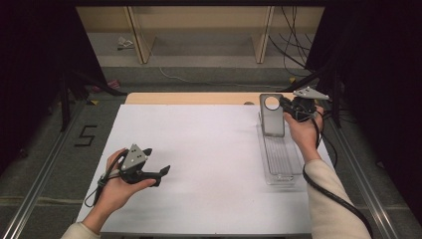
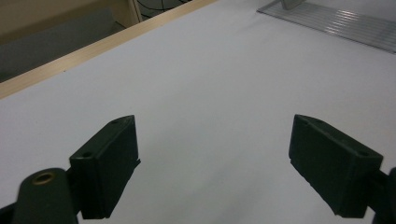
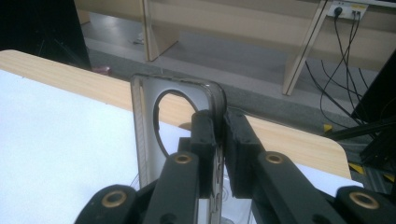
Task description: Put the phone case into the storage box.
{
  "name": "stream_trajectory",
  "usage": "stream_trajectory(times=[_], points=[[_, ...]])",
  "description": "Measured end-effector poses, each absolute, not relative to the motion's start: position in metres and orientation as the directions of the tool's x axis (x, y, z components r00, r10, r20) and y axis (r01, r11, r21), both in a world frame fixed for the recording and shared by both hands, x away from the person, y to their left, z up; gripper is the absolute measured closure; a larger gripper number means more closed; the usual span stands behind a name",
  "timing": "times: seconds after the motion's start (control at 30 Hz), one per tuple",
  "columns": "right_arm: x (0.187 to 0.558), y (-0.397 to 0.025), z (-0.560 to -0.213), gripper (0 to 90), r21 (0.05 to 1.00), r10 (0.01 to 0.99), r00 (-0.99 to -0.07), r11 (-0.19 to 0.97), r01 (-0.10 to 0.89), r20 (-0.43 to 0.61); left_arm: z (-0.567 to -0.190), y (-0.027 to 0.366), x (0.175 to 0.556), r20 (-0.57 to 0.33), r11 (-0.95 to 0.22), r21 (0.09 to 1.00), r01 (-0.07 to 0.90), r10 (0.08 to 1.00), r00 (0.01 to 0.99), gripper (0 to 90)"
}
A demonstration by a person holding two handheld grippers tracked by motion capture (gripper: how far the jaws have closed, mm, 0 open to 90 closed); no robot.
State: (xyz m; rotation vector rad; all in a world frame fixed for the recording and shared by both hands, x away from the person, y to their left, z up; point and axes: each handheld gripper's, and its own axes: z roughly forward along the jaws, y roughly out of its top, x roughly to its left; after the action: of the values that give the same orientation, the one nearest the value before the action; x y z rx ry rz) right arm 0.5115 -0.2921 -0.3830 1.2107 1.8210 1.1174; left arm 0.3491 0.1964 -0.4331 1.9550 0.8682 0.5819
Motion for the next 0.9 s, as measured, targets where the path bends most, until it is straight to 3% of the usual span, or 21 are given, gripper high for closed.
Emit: stream_trajectory(times=[0.9], points=[[0.5138,-0.2942,-0.3876,83.0,0.909,0.937,-0.347,0.181,0.375,-0.043,-0.4324,0.1970,0.3492,0.059,-0.354,0.870,0.343,0.765,0.641,15.3]])
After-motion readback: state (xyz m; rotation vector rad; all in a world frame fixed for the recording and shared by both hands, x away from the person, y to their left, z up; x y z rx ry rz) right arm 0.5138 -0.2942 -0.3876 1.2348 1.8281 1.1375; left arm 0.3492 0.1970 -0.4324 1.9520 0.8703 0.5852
